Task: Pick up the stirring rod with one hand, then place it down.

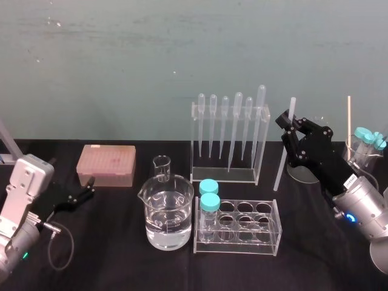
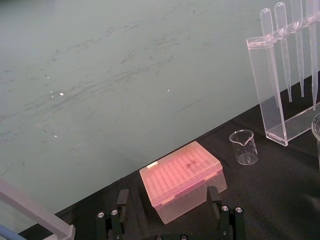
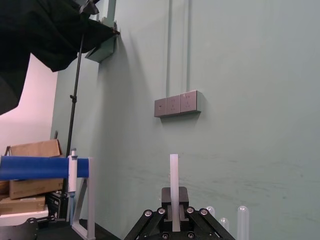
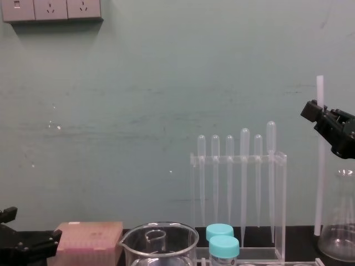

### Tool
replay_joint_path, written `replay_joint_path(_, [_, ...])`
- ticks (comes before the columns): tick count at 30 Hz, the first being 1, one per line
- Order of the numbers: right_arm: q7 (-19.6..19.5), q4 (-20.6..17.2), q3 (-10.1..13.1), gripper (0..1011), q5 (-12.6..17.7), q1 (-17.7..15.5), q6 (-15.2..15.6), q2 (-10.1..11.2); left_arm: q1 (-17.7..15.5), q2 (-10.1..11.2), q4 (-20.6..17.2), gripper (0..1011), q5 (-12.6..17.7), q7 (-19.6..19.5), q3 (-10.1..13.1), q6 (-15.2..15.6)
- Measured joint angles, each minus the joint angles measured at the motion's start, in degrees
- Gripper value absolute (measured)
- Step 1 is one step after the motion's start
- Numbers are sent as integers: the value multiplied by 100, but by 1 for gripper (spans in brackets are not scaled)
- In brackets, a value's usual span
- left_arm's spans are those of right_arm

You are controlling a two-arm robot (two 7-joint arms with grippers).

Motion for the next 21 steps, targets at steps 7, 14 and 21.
replay_joint_path(7, [0, 1, 0, 69, -3, 1, -4, 0, 0, 0, 0, 1000, 0, 0, 0, 0])
replay_joint_path(14, [0, 0, 0, 69, -5, 0, -6, 0, 0, 0, 0, 1000, 0, 0, -1, 0])
replay_joint_path(21, [0, 0, 0, 69, -5, 0, -6, 0, 0, 0, 0, 1000, 0, 0, 0, 0])
